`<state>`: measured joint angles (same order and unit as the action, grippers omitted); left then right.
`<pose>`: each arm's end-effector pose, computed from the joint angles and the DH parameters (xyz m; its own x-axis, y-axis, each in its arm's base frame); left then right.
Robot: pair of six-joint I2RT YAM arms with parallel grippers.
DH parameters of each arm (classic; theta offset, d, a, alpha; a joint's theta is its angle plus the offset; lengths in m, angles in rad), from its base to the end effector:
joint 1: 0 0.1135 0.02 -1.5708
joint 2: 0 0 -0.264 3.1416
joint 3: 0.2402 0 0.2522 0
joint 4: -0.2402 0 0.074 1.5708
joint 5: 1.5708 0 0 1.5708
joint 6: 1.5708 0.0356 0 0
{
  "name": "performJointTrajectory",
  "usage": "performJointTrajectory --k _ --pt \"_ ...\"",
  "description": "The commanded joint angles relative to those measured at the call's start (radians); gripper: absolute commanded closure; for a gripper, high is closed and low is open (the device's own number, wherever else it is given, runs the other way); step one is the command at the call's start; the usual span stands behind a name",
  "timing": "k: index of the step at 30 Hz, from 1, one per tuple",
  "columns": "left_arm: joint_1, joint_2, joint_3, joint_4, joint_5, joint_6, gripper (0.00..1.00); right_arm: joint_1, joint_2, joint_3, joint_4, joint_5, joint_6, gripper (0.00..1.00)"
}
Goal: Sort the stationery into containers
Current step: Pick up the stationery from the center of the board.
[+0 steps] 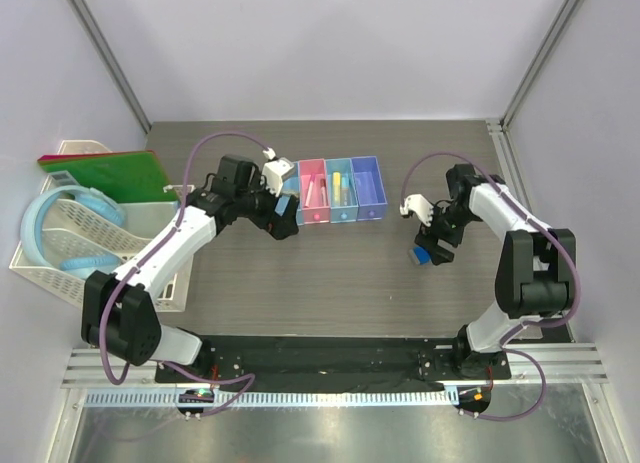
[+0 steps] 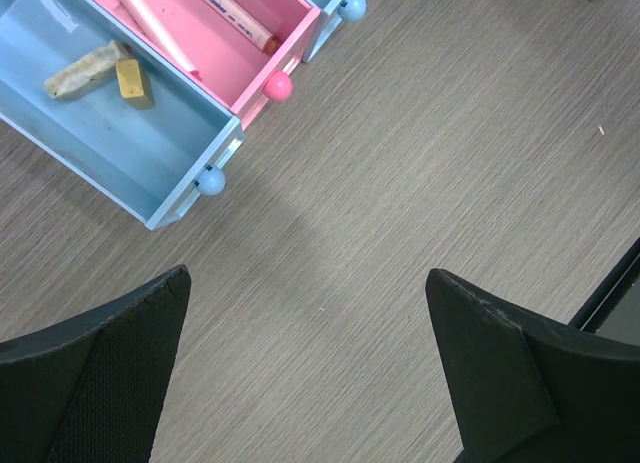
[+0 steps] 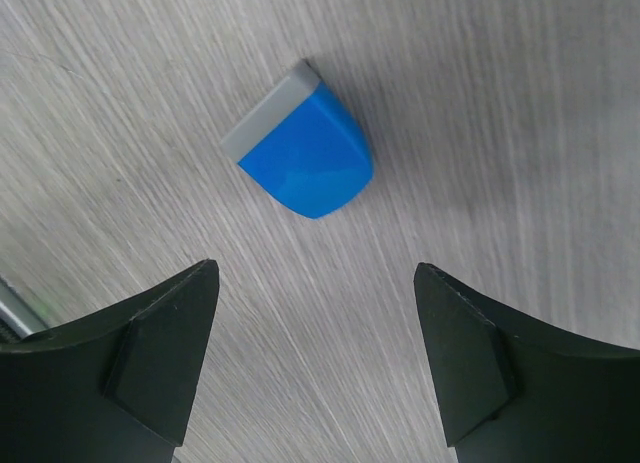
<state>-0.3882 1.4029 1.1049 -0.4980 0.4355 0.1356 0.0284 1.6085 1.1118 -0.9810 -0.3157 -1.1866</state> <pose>0.2739 -0.1282 0.2833 -0.5720 0.3663 -0.7339 0.7001 0.6842 -0.2041 0.2835 0.0191 0.2060 -0.3213 -0.8908 -0.3214 -0.9436 0.3296 0.0297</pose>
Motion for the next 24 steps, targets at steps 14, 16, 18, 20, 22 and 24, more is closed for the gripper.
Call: performJointTrajectory --k 14,16,18,20,22,24 --pt "0.005 -0.024 -0.019 -0.020 -0.001 0.019 0.00 -0.001 0.031 -0.104 0.100 -0.069 -0.067 0.17" --pt "0.005 -0.024 -0.017 -0.025 -0.004 0.019 0.00 0.007 0.048 -0.113 0.107 -0.074 -0.068 0.18" --pt "0.003 -0.022 -0.013 -0.028 -0.007 0.019 0.00 0.011 0.057 -0.118 0.107 -0.079 -0.064 0.20" --pt "0.005 -0.022 -0.005 -0.037 -0.009 0.019 0.00 0.027 0.053 -0.138 0.107 -0.085 -0.064 0.21" --pt "0.005 -0.021 0.003 -0.046 -0.011 0.022 0.00 0.053 0.034 -0.161 0.105 -0.086 -0.064 0.21" --pt "0.005 -0.024 0.006 -0.047 -0.021 0.025 0.00 0.074 0.012 -0.173 0.107 -0.095 -0.053 0.21"
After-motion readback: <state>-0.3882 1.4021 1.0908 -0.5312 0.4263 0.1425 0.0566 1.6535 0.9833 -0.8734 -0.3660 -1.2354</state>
